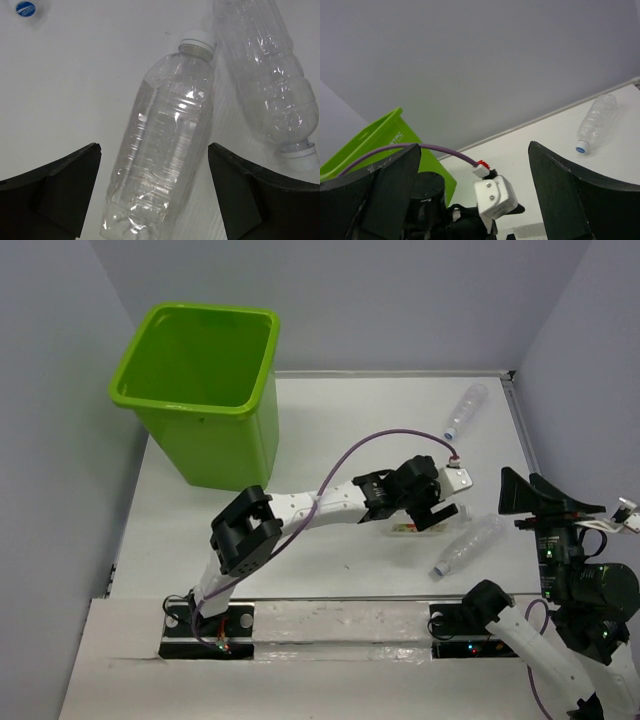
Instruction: Put the plastic bottles in the bin
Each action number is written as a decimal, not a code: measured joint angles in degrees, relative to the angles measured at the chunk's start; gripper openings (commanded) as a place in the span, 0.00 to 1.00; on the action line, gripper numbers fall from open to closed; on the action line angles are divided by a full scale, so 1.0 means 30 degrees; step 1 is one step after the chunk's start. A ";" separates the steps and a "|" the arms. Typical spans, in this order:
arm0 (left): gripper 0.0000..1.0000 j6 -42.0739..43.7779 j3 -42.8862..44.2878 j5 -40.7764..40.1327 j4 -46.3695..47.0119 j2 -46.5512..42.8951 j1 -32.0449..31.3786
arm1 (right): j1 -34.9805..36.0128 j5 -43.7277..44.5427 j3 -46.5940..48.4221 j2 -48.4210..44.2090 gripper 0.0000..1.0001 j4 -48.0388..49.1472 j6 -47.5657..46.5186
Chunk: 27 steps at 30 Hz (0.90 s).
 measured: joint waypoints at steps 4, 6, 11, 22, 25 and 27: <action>0.99 0.1086 0.3388 0.0925 -0.1858 0.2390 0.0015 | 0.0000 0.0007 0.0503 -0.0634 0.93 -0.0962 -0.0226; 0.99 0.1457 0.4801 0.1246 -0.2732 0.3483 0.0022 | 0.0000 0.0036 0.0801 -0.0896 0.92 -0.1304 -0.0379; 0.99 0.2208 0.5778 0.1566 -0.4029 0.5122 0.0095 | 0.0000 -0.0080 0.1144 -0.1107 0.91 -0.1494 -0.0670; 0.62 0.2310 0.6295 0.2084 -0.3993 0.5894 0.1326 | 0.0000 -0.0801 0.1137 -0.1027 0.91 -0.2135 -0.0801; 0.34 0.2069 0.5195 0.1843 -0.3009 0.5340 0.1698 | 0.0000 -0.0991 0.1137 -0.0831 0.91 -0.2157 -0.0787; 0.23 0.1851 0.3898 0.1741 -0.2608 0.4546 0.1938 | 0.0000 -0.1151 0.1137 -0.0685 0.91 -0.2157 -0.0780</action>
